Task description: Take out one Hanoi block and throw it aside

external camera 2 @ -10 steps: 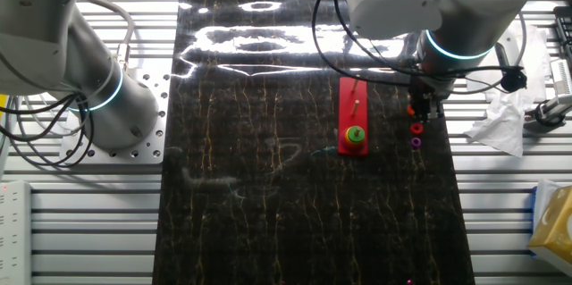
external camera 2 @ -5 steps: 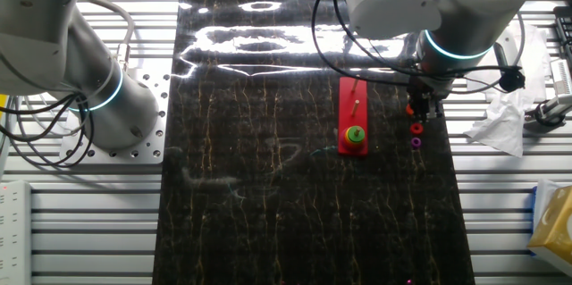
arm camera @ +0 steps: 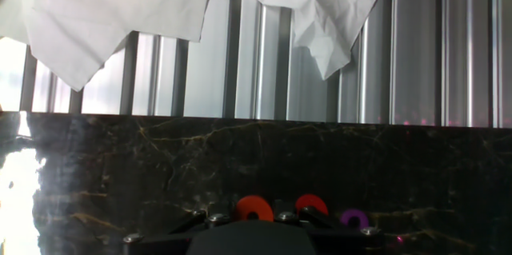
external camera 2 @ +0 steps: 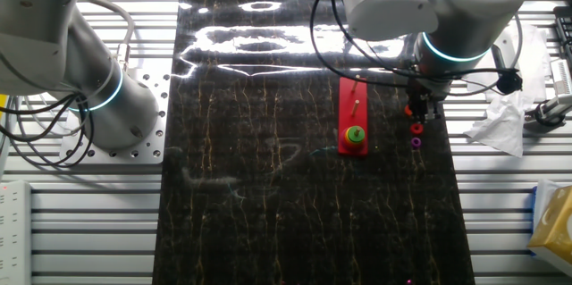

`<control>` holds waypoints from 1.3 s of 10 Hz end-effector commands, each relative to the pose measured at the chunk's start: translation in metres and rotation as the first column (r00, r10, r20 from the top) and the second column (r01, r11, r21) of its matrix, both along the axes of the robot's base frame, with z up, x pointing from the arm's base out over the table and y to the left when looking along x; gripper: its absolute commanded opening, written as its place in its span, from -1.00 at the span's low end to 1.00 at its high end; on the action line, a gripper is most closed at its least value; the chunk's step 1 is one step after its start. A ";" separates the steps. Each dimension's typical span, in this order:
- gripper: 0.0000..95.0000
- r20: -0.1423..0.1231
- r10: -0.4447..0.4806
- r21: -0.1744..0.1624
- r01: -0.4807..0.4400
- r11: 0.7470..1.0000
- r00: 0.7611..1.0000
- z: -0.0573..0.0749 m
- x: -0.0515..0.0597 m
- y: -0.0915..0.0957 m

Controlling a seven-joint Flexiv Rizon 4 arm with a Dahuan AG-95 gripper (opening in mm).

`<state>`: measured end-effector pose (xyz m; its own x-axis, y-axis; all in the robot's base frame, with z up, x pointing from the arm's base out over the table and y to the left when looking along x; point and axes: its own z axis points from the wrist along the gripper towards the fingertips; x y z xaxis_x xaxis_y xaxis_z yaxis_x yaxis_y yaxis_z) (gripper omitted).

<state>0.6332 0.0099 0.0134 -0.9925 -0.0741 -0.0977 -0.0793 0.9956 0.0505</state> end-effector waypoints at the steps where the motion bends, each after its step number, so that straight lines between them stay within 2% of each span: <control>1: -1.00 0.003 -0.002 -0.001 0.002 1.000 1.000 0.000 0.000 0.000; 3: -1.00 0.008 0.000 0.000 0.000 1.000 1.000 -0.001 -0.001 0.000; 5: -0.20 0.015 0.005 -0.001 -0.005 1.000 1.000 -0.001 -0.001 0.000; 7: -0.20 0.023 0.009 0.000 -0.009 1.000 1.000 -0.002 -0.001 0.001; 8: 0.20 0.024 0.011 0.000 -0.011 1.000 1.000 -0.002 -0.001 0.001; 11: 0.20 0.019 0.008 -0.004 -0.008 1.000 1.000 -0.002 -0.001 0.001; 12: -0.60 0.006 -0.010 -0.015 0.010 1.000 1.000 0.001 -0.002 0.002; 13: -0.60 -0.007 -0.021 -0.024 0.021 0.999 1.000 0.006 -0.004 0.005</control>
